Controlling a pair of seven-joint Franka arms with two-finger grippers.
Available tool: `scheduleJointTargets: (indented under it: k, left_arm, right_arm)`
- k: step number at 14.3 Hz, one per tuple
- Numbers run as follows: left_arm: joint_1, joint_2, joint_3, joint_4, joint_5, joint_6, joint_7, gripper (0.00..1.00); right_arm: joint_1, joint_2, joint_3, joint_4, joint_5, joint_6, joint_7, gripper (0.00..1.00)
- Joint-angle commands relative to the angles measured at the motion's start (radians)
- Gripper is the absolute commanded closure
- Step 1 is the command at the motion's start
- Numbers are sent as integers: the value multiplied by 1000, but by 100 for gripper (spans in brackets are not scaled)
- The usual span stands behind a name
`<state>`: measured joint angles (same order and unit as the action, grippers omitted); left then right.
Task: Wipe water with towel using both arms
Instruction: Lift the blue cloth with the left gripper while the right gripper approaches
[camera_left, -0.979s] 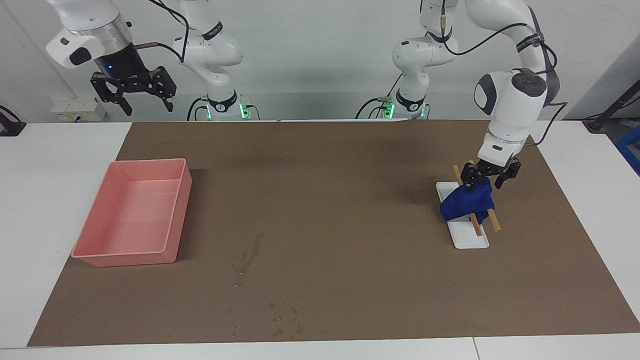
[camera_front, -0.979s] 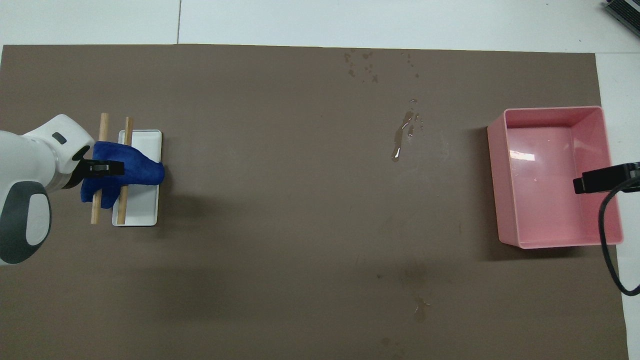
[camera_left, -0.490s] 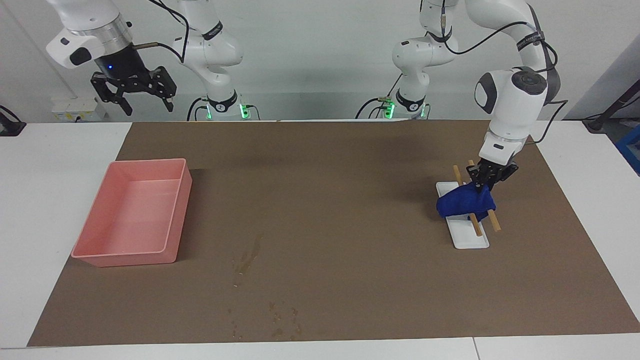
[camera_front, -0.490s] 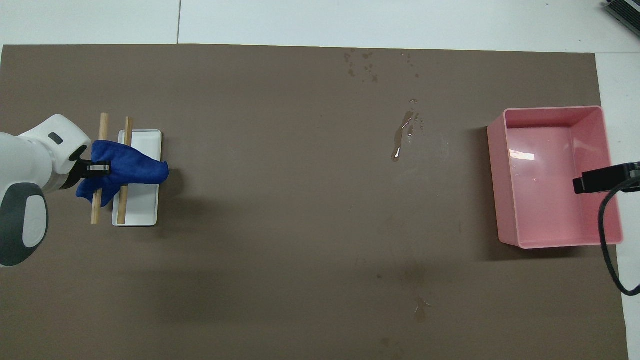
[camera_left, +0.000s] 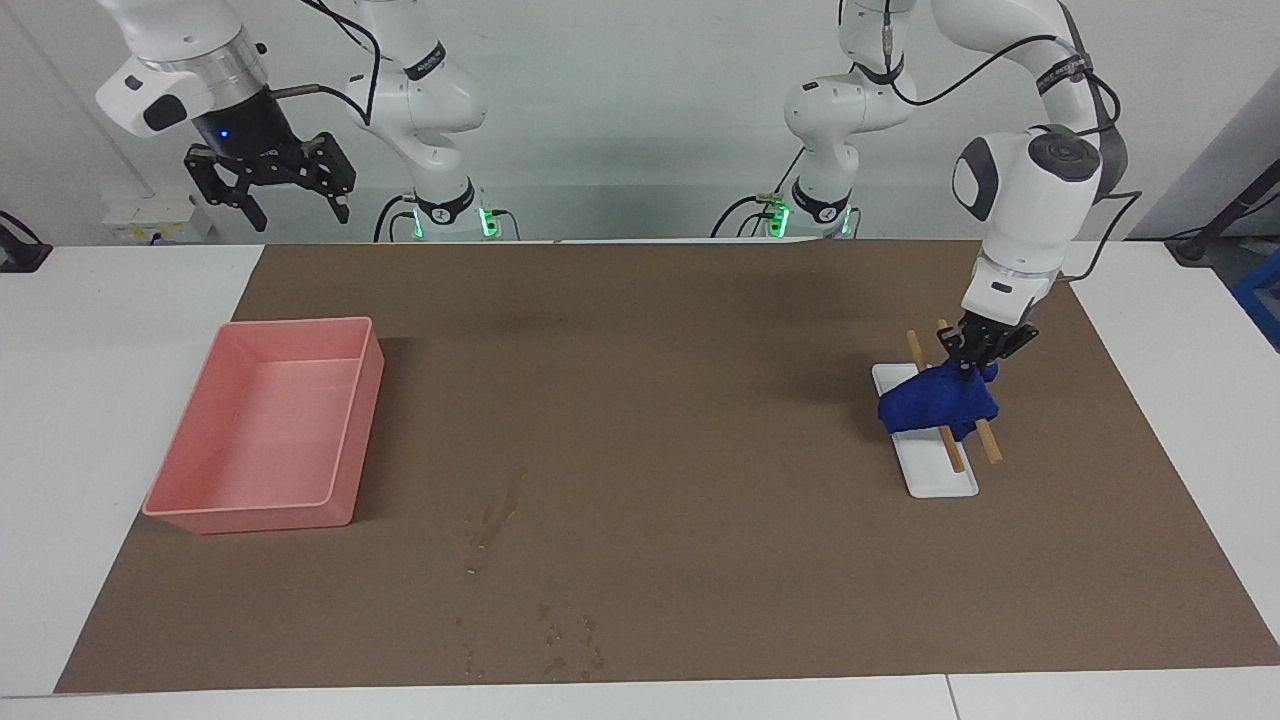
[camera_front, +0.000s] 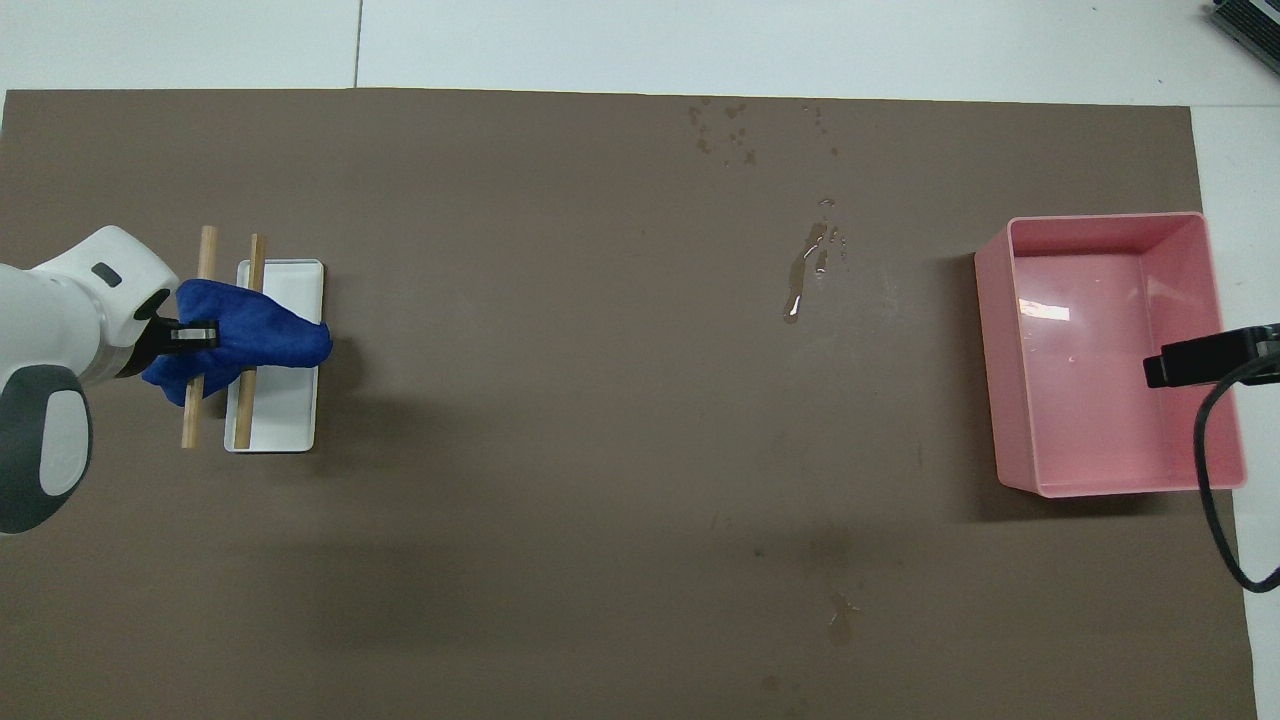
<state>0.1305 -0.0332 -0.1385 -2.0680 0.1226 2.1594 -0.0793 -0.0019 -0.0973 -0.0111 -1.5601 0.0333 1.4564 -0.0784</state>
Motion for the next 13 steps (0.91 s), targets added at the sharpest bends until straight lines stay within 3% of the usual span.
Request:
scheduleJointTargets:
  k: [1,6,10,13]
  left_arm:
    - [-11,1,2,153,-45,-203,-68,100]
    - [-18,-8,-19,356,-357,-467,-579,100]
    - [-19,-27,-108,361,-564,-457,-1174,100]
    - [-25,-31,-186,358,-679,-368,-1480,100]
  right_arm:
    - [3,-18,2,-17,2,15,-21,0]
    - [17,-19,11,-17,51,4,-61,0]
    - [34,-21,48,-18,63,12,-208,0]
    - [69,-27,88,-27,66,51,-263,0]
